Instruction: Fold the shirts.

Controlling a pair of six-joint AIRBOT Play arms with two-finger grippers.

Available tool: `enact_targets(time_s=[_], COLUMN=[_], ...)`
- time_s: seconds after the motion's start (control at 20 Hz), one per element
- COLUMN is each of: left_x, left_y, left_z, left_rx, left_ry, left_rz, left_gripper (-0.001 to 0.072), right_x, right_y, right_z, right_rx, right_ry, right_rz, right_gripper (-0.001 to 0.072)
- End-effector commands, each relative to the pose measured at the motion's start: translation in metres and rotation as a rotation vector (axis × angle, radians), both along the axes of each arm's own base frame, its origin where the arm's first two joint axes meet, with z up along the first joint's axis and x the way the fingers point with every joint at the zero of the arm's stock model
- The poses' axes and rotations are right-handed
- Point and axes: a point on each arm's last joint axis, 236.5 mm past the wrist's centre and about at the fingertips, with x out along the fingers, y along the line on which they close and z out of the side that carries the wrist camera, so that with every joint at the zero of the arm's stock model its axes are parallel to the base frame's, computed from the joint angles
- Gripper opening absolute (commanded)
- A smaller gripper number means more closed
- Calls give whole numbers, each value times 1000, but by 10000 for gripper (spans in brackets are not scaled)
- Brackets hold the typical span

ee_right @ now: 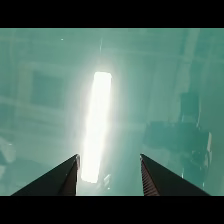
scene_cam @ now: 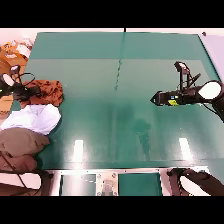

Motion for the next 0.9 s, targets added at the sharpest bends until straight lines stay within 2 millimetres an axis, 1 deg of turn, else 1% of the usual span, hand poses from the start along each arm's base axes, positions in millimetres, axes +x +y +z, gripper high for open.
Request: enact_targets(time_s=[0.0,0.05,0.1,0.15,0.2,0.3,0.35,0.4,0.45,0.5,0.6,0.65,0.7,0.75,0.8,0.85], left_x=[-8,-5,2,12,24,52,62,70,75,77,72,63,52,39,22,7], left_y=[-11,-10,-10,-10,-13,-28,-42,-59,-81,-109,-175,-215,-256,-294,-332,-363], left_z=[-29,-24,-15,-1,17,67,93,120,144,168,202,214,221,224,223,221], left_rx=[-64,-53,-51,-58,-75,-121,-137,-143,-145,-151,-181,-208,-241,-277,-305,-314], left_ry=[94,87,71,46,12,-71,-103,-133,-154,-173,-199,-200,-199,-191,-173,-162], left_rz=[-30,-58,-67,-67,-67,-92,-124,-172,-227,-295,-437,-512,-593,-662,-726,-785], left_gripper=[364,38,26,26,25,24,24,24,24,24,25,24,24,24,25,25], right_x=[3,3,3,3,3,4,5,6,7,6,4,3,2,1,1,0], right_y=[0,0,0,0,0,-2,-6,-12,-20,-30,-53,-65,-76,-87,-95,-101], right_z=[1,0,1,1,1,2,2,1,1,0,-2,-4,-4,-5,-5,-5], right_rx=[5,9,10,10,10,11,17,24,25,25,27,28,30,31,32,33], right_ry=[-8,-4,-4,-4,-4,-6,-1,6,11,21,46,57,65,69,71,75], right_rz=[-13,-21,-23,-22,-23,-29,-51,-80,-106,-131,-191,-225,-255,-285,-309,-325], right_gripper=[347,205,115,56,18,18,18,17,17,17,17,17,17,17,17,17])
